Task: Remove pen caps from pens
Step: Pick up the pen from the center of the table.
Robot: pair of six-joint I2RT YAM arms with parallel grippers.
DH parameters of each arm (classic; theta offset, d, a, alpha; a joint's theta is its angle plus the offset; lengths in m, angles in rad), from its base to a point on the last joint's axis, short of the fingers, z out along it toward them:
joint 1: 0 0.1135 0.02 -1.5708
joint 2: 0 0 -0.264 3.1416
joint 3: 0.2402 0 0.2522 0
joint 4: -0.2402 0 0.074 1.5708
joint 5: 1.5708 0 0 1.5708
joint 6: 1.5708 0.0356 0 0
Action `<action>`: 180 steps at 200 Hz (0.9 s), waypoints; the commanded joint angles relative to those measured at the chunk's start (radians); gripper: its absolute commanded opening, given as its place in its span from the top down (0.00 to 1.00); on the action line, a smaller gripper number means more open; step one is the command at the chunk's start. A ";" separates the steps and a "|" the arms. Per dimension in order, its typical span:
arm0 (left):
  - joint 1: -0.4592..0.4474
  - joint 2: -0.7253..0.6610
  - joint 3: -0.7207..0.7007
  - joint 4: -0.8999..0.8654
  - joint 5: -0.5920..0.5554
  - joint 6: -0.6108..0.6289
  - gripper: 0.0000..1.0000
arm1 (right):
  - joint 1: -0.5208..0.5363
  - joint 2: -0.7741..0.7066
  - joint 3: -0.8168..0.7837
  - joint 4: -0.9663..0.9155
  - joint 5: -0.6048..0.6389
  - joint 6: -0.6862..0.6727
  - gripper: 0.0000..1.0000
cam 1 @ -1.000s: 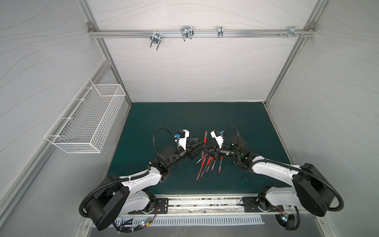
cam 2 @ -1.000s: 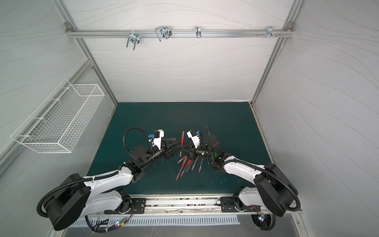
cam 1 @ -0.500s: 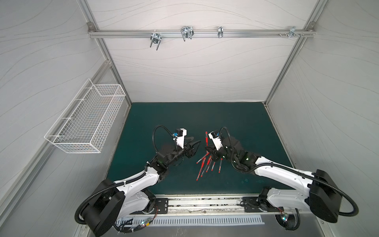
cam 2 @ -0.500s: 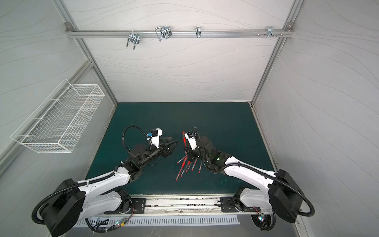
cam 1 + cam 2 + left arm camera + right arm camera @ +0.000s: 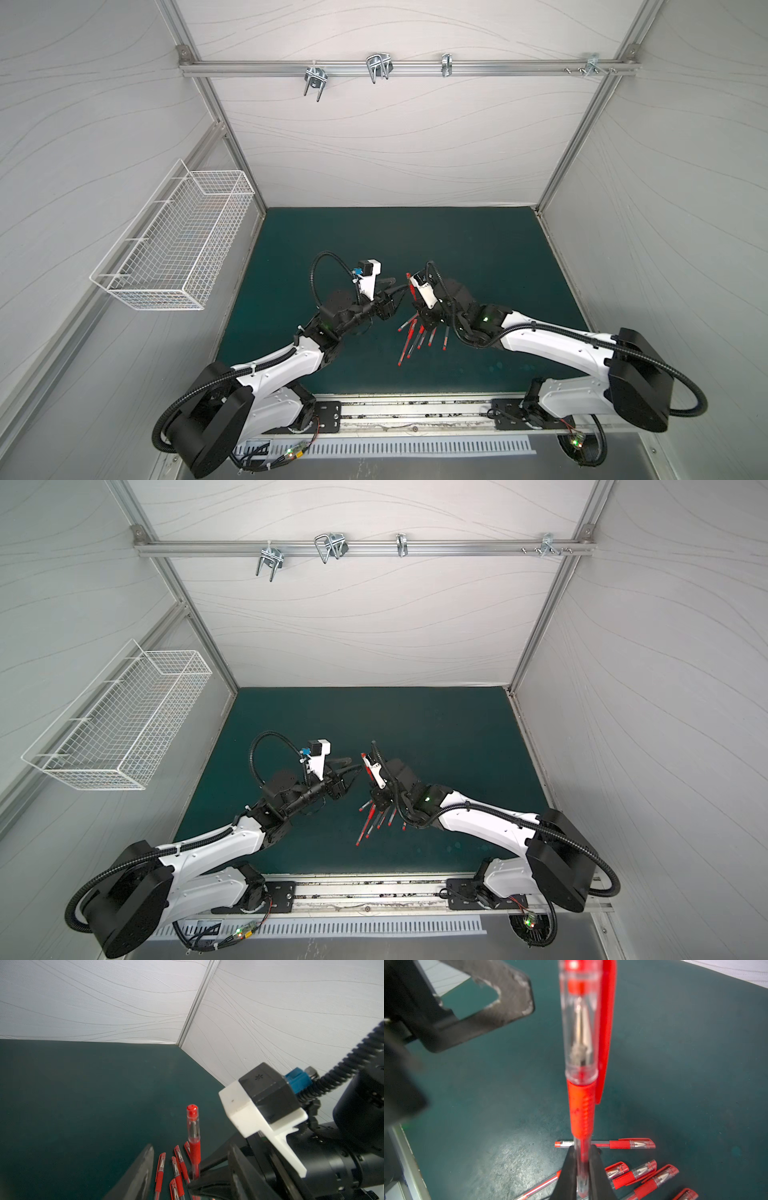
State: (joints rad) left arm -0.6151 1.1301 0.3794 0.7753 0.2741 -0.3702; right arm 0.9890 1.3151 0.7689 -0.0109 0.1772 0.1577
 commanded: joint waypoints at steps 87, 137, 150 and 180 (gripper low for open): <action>0.005 0.009 0.054 -0.003 -0.008 0.016 0.62 | 0.078 0.047 0.055 -0.038 0.043 -0.072 1.00; 0.005 -0.003 0.056 -0.033 -0.043 0.017 0.72 | 0.103 0.063 0.065 -0.043 0.076 -0.090 1.00; 0.005 0.000 0.058 -0.033 -0.041 0.015 0.74 | 0.104 0.064 0.066 -0.042 0.080 -0.090 1.00; 0.005 0.012 0.061 -0.027 -0.031 0.011 0.77 | 0.106 0.057 0.065 -0.043 0.087 -0.086 1.00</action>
State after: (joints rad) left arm -0.6151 1.1362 0.3946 0.7223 0.2432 -0.3626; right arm 1.0855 1.3716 0.8162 -0.0395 0.2401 0.0834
